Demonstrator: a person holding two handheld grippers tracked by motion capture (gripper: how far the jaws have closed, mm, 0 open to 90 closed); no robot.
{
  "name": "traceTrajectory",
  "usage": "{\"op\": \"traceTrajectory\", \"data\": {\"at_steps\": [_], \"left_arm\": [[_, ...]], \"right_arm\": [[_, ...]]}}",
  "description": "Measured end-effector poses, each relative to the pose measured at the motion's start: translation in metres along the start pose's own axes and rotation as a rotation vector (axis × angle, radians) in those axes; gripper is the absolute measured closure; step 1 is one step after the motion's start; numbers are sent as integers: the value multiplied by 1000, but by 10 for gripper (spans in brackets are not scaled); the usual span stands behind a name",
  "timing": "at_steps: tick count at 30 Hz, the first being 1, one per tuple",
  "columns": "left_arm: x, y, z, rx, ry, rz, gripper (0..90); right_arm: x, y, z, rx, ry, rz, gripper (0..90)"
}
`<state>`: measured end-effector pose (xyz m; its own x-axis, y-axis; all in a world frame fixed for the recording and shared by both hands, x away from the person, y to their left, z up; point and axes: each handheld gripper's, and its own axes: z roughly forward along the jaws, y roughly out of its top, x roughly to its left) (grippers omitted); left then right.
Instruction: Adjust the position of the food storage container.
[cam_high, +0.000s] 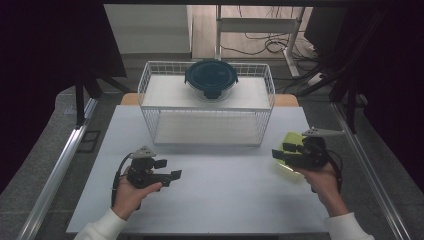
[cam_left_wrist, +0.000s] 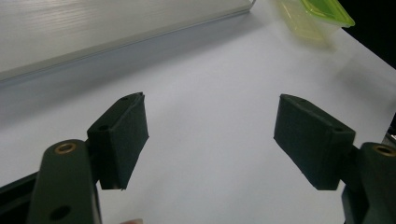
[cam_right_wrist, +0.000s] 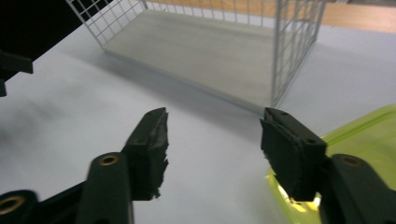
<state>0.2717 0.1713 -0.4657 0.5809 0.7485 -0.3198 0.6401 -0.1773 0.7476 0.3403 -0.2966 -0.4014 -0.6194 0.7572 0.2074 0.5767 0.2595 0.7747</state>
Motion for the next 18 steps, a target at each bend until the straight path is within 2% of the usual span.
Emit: {"op": "traceTrajectory", "data": {"at_steps": [2, 4, 5, 6, 7, 8, 9, 10, 13, 14, 16, 17, 18], "left_arm": [[1, 0, 0, 1, -1, 0, 258], [2, -1, 1, 10, -3, 0, 258], [2, -1, 2, 14, -6, 0, 258], [1, -1, 3, 19, -11, 3, 258], [1, -1, 3, 19, -11, 3, 259], [1, -1, 3, 17, -11, 2, 259], [1, -1, 2, 16, -11, 1, 259], [2, -1, 2, 15, -10, 3, 258], [4, -2, 3, 19, -12, -12, 259], [4, -2, 3, 23, -8, -12, 259], [5, -1, 3, 25, -7, -13, 261], [6, -1, 3, 24, -7, -14, 261], [6, -1, 3, 23, -6, -15, 261]], "right_arm": [[-4, 3, -1, 1, -9, -5, 453], [-15, 11, -1, 27, -53, -23, 502], [-22, 16, -1, 45, -73, -27, 521], [-37, 26, -4, 60, -106, -14, 562], [-37, 26, -4, 60, -106, -14, 562], [-53, 35, -4, 78, -141, -9, 604], [-53, 35, -4, 78, -141, -9, 604], [-61, 38, -3, 90, -156, -3, 618], [-85, 45, 5, 126, -203, -2, 671], [-91, 46, 10, 158, -220, 2, 700], [-102, 49, 20, 204, -257, -46, 764], [-108, 49, 25, 213, -260, -61, 791], [-114, 50, 30, 224, -264, -51, 807]]}}
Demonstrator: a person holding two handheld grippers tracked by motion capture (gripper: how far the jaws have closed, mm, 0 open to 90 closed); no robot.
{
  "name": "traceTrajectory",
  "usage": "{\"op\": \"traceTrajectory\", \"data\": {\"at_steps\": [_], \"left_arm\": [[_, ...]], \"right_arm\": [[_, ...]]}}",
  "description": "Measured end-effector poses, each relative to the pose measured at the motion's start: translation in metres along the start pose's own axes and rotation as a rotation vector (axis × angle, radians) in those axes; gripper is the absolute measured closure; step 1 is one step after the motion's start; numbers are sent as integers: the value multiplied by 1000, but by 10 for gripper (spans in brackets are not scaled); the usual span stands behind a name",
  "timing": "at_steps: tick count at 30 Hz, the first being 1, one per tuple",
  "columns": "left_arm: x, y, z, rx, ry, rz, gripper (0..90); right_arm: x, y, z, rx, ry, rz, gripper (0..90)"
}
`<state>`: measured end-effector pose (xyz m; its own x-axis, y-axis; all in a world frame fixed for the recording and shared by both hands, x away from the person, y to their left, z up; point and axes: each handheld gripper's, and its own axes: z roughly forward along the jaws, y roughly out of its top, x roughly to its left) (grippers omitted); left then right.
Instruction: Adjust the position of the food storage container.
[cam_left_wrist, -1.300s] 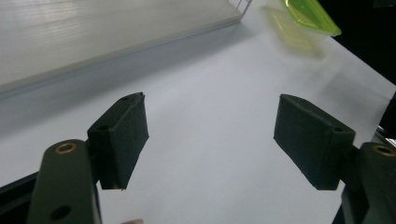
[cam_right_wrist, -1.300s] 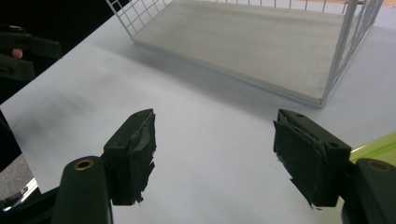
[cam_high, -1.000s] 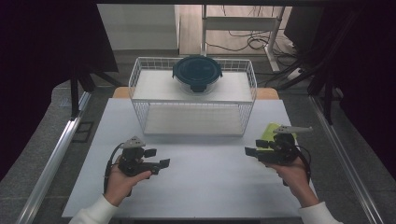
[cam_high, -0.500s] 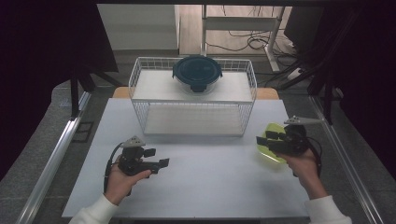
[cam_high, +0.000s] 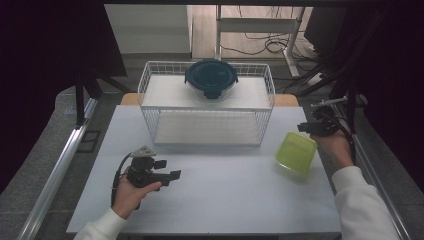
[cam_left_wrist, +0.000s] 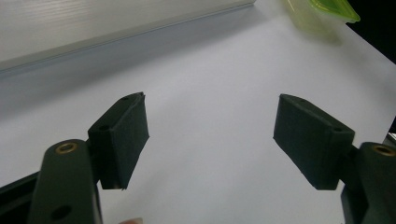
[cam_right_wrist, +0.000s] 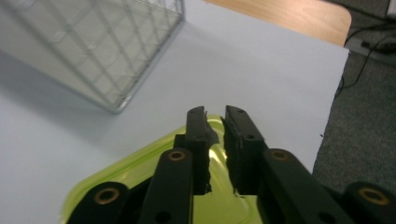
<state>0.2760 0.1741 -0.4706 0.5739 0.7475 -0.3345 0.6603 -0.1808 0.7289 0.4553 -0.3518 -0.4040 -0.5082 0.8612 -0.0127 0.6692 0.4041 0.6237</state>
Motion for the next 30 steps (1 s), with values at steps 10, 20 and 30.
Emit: {"op": "traceTrajectory", "data": {"at_steps": [10, 20, 30], "left_arm": [[5, -2, -3, -5, 1, -18, 262], [5, -2, -3, -9, -5, -23, 262], [4, -2, 0, 1, -8, -19, 262]], "right_arm": [[-21, 5, 41, 119, -112, -94, 889], [-36, -8, 54, 219, -144, -103, 890], [-34, -19, 53, 264, -72, -118, 890]]}}
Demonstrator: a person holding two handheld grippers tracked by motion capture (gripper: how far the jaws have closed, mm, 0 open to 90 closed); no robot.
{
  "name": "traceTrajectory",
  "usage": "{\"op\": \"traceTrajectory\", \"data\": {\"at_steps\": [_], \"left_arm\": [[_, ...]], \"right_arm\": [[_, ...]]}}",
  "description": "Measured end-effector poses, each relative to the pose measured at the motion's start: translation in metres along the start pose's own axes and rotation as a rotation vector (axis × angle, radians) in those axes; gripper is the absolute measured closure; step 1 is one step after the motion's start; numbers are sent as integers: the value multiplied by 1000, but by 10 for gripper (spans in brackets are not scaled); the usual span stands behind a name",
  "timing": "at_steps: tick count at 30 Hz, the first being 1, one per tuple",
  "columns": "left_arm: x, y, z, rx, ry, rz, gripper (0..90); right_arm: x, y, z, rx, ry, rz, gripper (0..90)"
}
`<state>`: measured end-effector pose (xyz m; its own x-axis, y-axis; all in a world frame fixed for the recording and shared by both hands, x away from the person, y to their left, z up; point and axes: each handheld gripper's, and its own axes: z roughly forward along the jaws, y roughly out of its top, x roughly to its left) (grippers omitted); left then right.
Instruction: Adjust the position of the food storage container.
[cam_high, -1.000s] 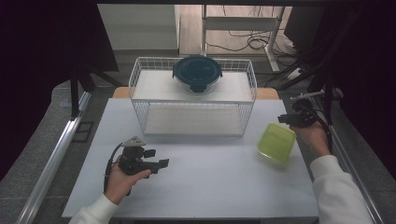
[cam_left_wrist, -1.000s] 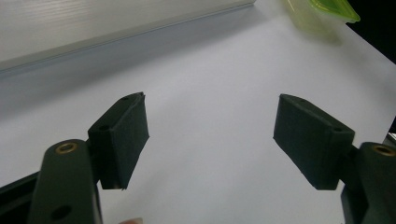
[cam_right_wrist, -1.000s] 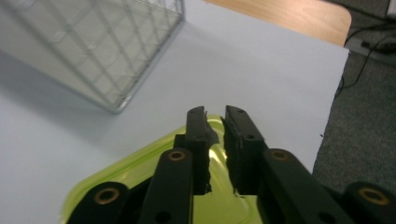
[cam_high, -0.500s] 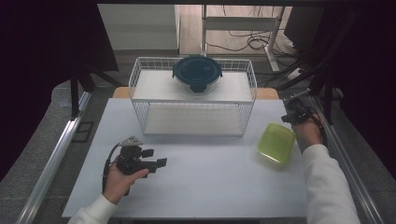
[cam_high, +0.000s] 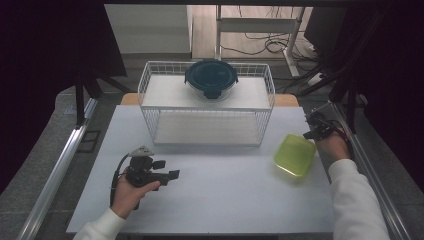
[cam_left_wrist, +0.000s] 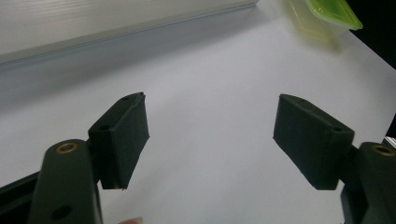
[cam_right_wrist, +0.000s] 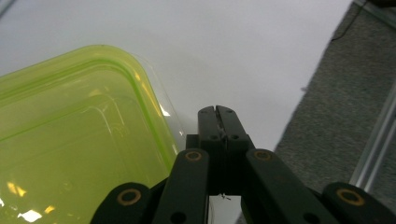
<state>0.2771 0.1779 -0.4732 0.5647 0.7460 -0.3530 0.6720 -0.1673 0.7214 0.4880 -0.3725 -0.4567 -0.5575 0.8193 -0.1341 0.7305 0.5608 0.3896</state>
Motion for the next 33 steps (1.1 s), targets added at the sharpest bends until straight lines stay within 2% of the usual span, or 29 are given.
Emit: {"op": "traceTrajectory", "data": {"at_steps": [4, 7, 14, 17, 18, 23, 27, 28, 33], "left_arm": [[-1, 0, -1, -3, -2, -1, 263], [-1, 0, 0, -3, -4, -2, 263], [-2, 0, 0, 1, -8, 2, 263], [-2, 0, 0, 1, -8, 2, 263], [-2, 0, 0, 0, -9, 3, 264], [-3, 0, 0, -1, -11, 8, 268], [-4, 0, 0, -3, -9, 10, 275], [-4, 0, 0, -3, -9, 10, 275], [-4, 0, 0, 1, -5, 11, 274]], "right_arm": [[14, -7, -2, -4, 52, 13, 890], [20, -8, -4, 1, 61, 9, 890], [48, -13, -10, 28, 97, -12, 890], [55, -15, -12, 33, 105, -20, 890], [62, -18, -13, 29, 109, -22, 890], [73, -24, -17, 24, 116, -14, 890], [86, -29, -20, 20, 156, -25, 890], [94, -31, -21, 14, 171, -31, 890], [107, -34, -23, 7, 192, -48, 890]]}}
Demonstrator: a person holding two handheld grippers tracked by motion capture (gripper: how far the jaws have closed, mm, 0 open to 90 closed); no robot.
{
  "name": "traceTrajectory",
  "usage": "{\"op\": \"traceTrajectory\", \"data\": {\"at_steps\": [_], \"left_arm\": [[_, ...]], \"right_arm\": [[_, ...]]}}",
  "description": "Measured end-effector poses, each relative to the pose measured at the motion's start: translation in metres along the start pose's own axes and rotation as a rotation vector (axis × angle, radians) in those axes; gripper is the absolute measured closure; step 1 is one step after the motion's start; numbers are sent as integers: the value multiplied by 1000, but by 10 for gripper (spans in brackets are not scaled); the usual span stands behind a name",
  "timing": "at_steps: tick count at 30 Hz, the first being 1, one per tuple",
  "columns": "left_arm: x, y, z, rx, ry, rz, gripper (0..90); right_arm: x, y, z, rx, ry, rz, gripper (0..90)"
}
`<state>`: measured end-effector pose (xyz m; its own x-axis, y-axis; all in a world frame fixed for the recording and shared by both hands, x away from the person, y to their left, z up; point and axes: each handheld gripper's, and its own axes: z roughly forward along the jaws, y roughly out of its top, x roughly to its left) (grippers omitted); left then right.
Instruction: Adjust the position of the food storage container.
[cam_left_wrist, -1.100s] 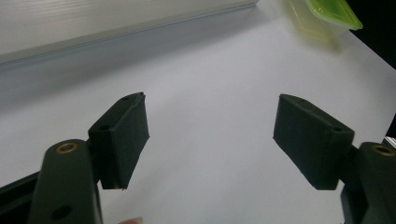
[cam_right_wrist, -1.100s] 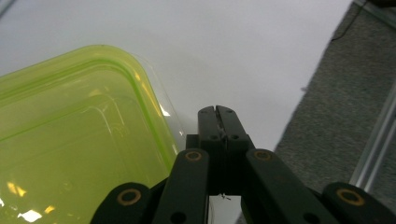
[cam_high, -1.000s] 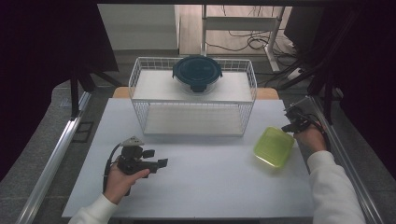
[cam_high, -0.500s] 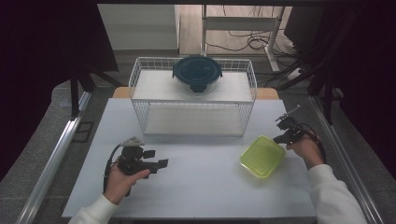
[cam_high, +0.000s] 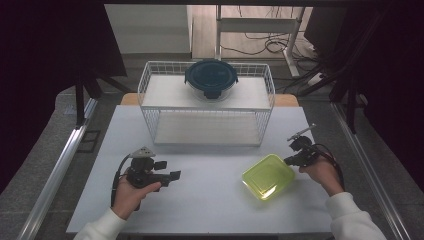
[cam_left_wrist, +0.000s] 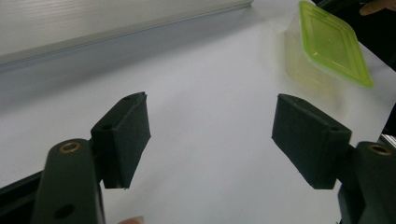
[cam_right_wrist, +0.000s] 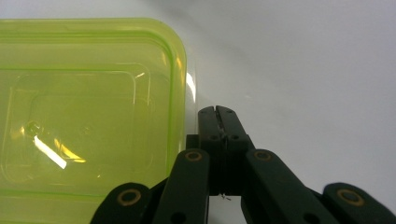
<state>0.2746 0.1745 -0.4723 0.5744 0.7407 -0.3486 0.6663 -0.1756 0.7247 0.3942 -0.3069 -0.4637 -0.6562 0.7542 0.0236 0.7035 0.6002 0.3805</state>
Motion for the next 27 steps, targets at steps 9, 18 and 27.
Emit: {"op": "traceTrajectory", "data": {"at_steps": [9, 18, 27], "left_arm": [[1, 0, 0, 1, 3, -2, 275], [1, -1, -1, -3, 8, -3, 275], [1, -1, -1, 0, 7, 1, 275]], "right_arm": [[20, -1, 1, -4, 9, -43, 890], [21, -12, -13, -81, -28, -52, 890], [44, -43, -51, -138, -18, -129, 890]]}}
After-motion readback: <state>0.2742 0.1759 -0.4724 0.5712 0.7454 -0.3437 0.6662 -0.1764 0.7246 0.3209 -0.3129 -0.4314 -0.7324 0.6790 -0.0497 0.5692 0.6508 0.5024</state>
